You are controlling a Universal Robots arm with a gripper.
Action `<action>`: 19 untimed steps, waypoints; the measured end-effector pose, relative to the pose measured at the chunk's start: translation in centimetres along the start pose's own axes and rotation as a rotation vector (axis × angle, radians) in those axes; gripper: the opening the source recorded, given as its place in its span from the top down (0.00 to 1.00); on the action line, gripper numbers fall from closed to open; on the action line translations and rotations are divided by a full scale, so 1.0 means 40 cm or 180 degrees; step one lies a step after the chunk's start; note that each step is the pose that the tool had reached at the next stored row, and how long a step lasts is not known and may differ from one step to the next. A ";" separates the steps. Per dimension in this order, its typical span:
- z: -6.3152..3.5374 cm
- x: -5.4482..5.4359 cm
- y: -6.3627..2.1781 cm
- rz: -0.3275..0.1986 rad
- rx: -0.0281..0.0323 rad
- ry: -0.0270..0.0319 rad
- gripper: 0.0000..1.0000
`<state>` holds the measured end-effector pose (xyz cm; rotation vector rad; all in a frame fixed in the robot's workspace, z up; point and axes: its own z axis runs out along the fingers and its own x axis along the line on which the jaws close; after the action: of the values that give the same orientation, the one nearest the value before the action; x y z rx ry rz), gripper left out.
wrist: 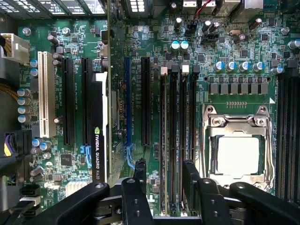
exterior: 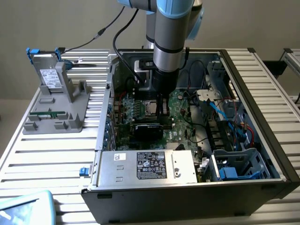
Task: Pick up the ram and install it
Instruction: 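Insert the ram into the slot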
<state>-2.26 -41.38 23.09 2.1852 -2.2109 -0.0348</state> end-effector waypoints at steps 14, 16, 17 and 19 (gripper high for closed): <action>0.000 0.000 0.000 0.0000 0.0000 0.0000 0.87; 0.000 0.000 0.000 0.0000 0.0000 0.0000 0.87; 0.000 0.000 0.000 0.0000 0.0000 0.0000 0.87; 0.000 0.000 0.000 0.0000 0.0000 0.0000 0.87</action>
<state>-2.26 -41.38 23.09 2.1852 -2.2109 -0.0348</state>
